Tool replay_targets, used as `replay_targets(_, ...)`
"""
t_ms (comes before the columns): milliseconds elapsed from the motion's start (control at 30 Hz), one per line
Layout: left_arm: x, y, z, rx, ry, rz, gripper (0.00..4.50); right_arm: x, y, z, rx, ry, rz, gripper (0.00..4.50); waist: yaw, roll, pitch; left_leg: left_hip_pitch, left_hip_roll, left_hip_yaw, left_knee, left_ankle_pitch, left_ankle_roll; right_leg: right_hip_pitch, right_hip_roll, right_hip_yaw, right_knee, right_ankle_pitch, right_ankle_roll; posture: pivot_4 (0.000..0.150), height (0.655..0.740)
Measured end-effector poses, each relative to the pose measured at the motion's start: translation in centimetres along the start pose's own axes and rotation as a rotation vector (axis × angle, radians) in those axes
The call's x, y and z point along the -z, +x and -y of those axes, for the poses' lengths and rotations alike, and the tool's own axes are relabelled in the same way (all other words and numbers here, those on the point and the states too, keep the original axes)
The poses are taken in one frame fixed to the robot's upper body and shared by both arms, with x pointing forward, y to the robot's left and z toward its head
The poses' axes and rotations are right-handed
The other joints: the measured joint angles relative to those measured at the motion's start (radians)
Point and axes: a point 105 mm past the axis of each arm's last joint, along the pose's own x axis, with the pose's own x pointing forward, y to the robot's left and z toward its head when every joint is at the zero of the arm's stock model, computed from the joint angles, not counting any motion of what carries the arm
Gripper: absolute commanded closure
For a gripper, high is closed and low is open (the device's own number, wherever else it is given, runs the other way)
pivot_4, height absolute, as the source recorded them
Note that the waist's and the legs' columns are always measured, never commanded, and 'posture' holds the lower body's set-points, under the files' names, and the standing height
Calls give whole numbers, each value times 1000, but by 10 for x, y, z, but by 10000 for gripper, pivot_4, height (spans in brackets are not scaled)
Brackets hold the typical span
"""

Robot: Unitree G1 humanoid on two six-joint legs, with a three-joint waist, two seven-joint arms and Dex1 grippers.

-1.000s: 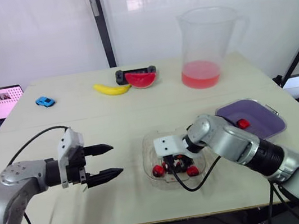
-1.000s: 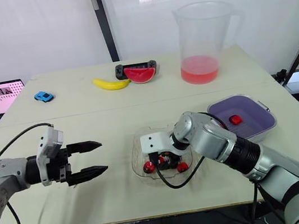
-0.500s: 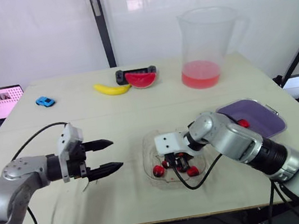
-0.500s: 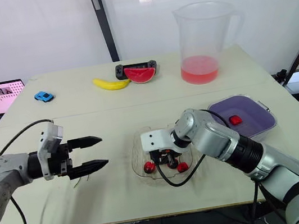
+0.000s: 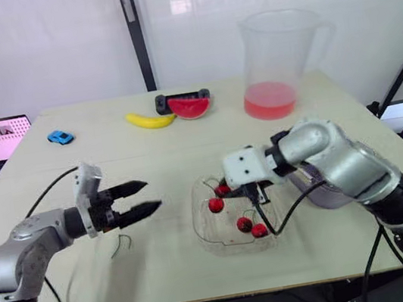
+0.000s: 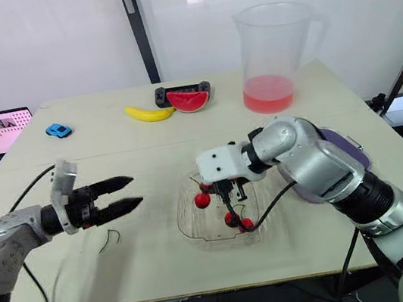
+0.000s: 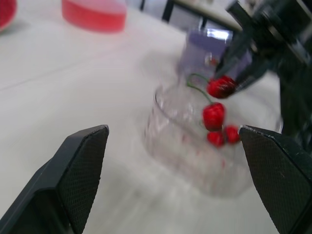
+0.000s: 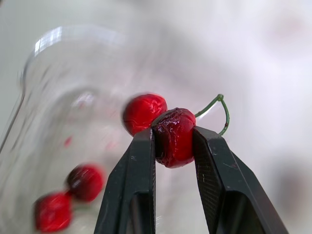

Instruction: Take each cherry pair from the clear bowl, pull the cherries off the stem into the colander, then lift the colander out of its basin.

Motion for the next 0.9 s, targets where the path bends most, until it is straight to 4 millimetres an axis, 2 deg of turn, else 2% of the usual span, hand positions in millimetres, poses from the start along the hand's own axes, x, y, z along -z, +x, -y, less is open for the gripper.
replay_targets(100, -32, 4, 1, 17, -87, 151, 0, -17, -1, 2, 143, 15, 144, 33510, 1, -1, -1, 0, 0, -2, 1, 1, -1, 1, -1, 0, 1, 0, 0, 1500, 7400)
replay_targets(200, -47, 7, 7, 54, -145, 234, 0, -18, 1, 5, 269, 17, 197, 33510, 0, -1, -1, 0, 0, -1, 2, 3, -6, 1, -2, 0, 1, 0, 0, 1500, 7400)
replay_targets(300, -52, 15, 11, 92, -180, 277, 0, -19, -1, 16, 445, -95, 180, 33510, 1, -1, -1, 0, -1, -1, 1, 5, -8, 0, -1, 0, 1, 0, 0, 1500, 7400)
replay_targets(467, -62, 28, 25, 170, -147, 295, 0, -16, 1, 20, 660, -272, 121, 33510, -1, -1, -1, 0, -2, 0, 1, 5, -9, 0, -1, 0, 1, 0, 0, 1500, 7400)
replay_targets(533, -65, 39, 29, 198, -120, 313, 0, -15, 3, 16, 730, -393, 76, 33510, 3, -2, -1, 0, -3, 1, 1, 5, -9, 1, -1, 0, 1, 0, 0, 1500, 7400)
replay_targets(633, -73, 53, 36, 230, -63, 317, 0, -23, 16, 4, 767, -469, 96, 33510, -1, -2, -2, 0, -3, 1, 1, 5, -9, 0, -1, 1, 1, 0, 0, 1500, 7400)
replay_targets(800, -72, 64, 37, 242, -50, 307, 0, -30, -3, 19, 897, -610, 86, 33510, -2, -2, -2, 1, -3, 1, -1, 5, -9, 1, 0, 1, 1, 0, 0, 1500, 7400)
replay_targets(900, -68, 71, 35, 245, -53, 299, 0, -29, -6, 21, 920, -634, 84, 33510, -1, -2, -2, 1, -3, 2, 0, 5, -9, 1, 0, 1, 1, 0, 0, 1500, 7400)
